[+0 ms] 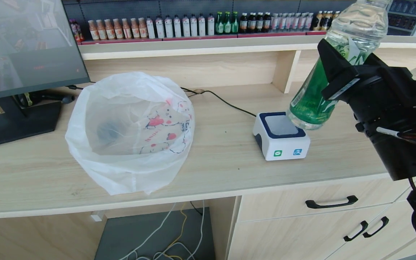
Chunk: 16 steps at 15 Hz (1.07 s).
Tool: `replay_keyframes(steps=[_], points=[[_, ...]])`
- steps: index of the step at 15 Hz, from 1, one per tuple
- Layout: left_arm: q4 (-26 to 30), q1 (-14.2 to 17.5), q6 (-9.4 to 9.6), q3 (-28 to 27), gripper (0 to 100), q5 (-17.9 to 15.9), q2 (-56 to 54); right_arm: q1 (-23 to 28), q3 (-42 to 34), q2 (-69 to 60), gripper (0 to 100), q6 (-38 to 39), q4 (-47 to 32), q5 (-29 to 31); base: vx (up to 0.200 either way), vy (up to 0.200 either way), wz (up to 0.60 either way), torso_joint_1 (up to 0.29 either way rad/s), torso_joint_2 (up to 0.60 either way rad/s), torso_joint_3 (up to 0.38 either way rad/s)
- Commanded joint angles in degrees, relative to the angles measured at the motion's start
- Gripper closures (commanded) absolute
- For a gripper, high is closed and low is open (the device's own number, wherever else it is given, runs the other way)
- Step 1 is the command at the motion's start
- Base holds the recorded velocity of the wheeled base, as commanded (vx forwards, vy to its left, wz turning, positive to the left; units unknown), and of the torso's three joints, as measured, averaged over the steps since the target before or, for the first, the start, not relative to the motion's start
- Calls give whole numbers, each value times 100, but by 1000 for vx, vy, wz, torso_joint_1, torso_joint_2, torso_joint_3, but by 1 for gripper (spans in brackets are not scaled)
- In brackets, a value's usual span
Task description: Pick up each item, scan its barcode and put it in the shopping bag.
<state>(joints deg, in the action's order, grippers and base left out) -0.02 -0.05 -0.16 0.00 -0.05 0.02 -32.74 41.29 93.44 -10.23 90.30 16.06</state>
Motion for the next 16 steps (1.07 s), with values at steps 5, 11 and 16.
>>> replay_keyframes(steps=[5,11,16], points=[[2,-4,-11,0,0,5,-2,-22,-24,-80,100,65,-30,-15,0,200,0,4,0,1],[2,-4,-2,0,0,5,-2,-13,-24,-133,100,82,-30,-15,0,200,0,2,1,2],[2,-4,-2,0,0,5,-2,-22,-16,-133,100,100,-30,-15,0,160,0,2,-1,2]])
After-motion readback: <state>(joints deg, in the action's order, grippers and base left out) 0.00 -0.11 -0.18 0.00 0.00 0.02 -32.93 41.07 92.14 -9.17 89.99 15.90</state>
